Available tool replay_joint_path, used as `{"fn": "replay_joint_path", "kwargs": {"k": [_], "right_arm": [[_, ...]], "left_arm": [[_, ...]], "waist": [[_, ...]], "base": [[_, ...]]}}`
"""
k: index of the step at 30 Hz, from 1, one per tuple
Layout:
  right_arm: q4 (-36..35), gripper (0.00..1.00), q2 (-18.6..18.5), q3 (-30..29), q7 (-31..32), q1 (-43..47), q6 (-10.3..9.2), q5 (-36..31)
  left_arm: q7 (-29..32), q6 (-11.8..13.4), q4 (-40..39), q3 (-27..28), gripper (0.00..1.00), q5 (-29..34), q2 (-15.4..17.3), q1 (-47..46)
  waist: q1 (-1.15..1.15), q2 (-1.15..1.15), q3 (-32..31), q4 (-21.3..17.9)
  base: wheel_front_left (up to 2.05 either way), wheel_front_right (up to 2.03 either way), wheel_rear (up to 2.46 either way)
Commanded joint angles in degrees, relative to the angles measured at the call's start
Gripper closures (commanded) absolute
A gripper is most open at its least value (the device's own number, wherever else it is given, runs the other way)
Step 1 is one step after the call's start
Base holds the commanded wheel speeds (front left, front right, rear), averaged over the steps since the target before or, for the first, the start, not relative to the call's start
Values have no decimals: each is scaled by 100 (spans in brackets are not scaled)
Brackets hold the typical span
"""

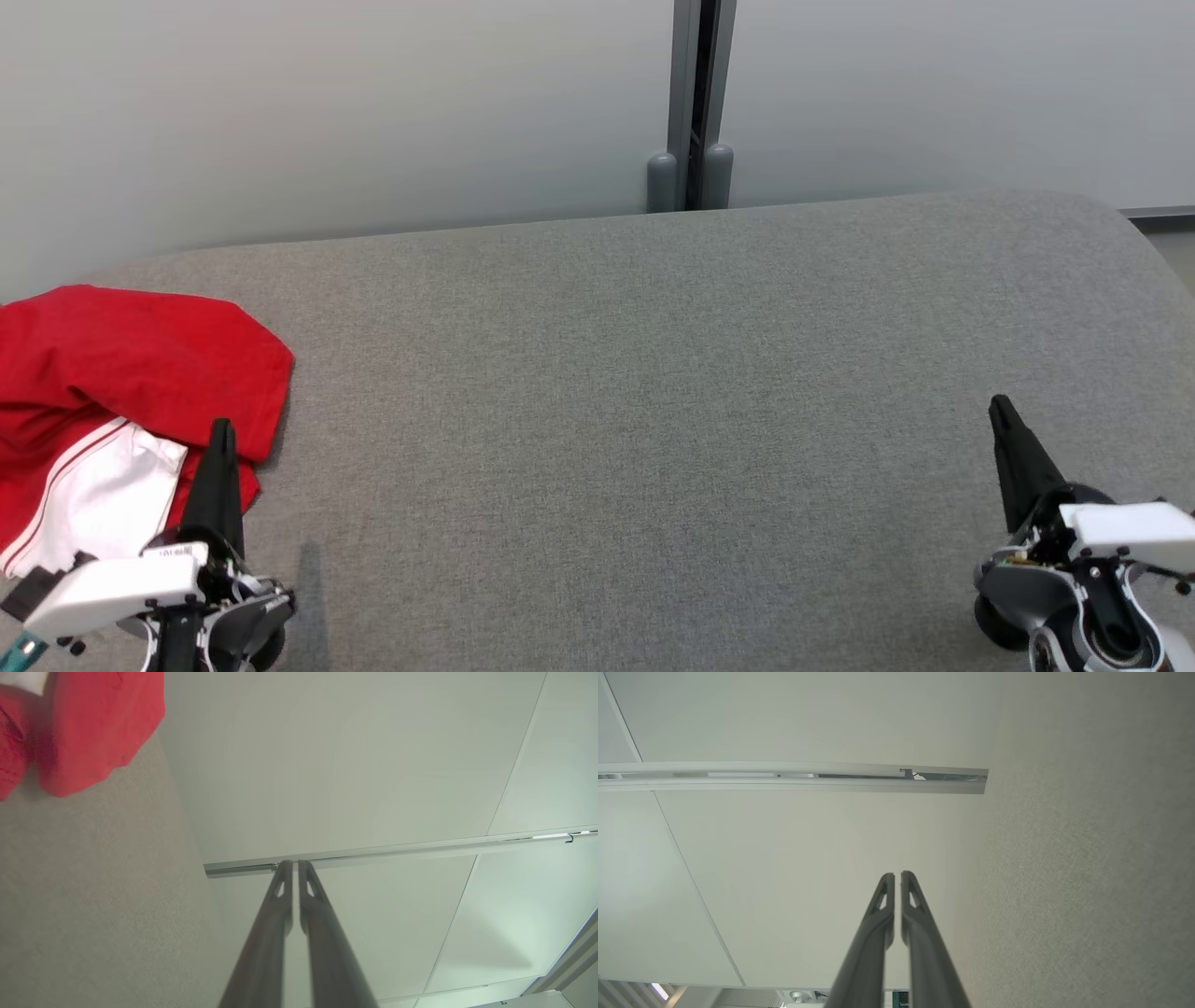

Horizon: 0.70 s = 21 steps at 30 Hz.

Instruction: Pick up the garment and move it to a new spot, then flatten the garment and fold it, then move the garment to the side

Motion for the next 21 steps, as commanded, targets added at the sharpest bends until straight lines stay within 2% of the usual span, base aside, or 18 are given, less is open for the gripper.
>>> {"fn": "replay_joint_path", "kwargs": {"k": [1,21], "right_arm": [[43,0,17,-2,-3,45,0,-3],[-177,0,41,123,-509,225,0,-614]], "left_arm": [[-4,1,45,-3,0,-1,-16,42],[-501,-1,-43,-115,0,264,-46,249]], "waist": [[0,0,0,0],[0,0,14,-32]], "base": [[0,0,0],[0,0,0]]}}
